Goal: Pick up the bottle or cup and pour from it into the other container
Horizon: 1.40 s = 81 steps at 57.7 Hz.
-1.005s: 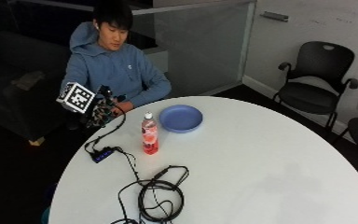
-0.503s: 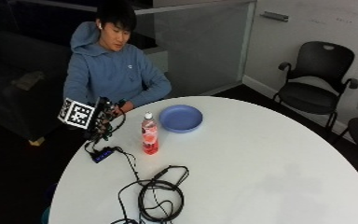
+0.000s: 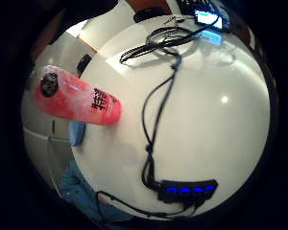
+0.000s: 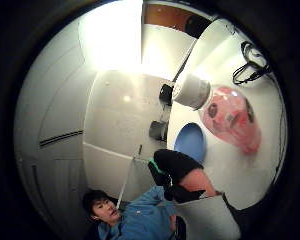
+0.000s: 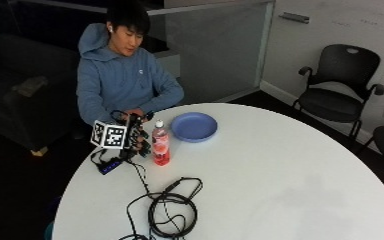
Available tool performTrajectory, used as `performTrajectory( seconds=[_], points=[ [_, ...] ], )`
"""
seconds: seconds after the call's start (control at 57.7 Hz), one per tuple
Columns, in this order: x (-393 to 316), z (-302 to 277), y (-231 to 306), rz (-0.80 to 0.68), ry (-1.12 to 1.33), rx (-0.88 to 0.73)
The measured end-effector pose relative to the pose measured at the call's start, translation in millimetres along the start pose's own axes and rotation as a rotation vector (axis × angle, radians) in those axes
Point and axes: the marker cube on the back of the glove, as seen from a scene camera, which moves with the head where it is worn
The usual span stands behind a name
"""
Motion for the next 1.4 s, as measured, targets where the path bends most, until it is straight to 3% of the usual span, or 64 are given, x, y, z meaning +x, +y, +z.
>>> performTrajectory(
  seconds=[0.416,0.641,0.849,0.988,1.404],
  points=[
    [-3.9,55.0,-21.2,0.033,-0.334,0.083],
    [-4.7,65.5,-28.5,0.052,-0.353,0.26],
    [-19.8,74.4,-31.4,0.011,-0.281,0.242],
    [-51.1,83.6,-34.4,-0.113,-0.009,0.129],
    [-161.5,159.8,-26.8,-0.559,1.315,-0.477]
  ],
)
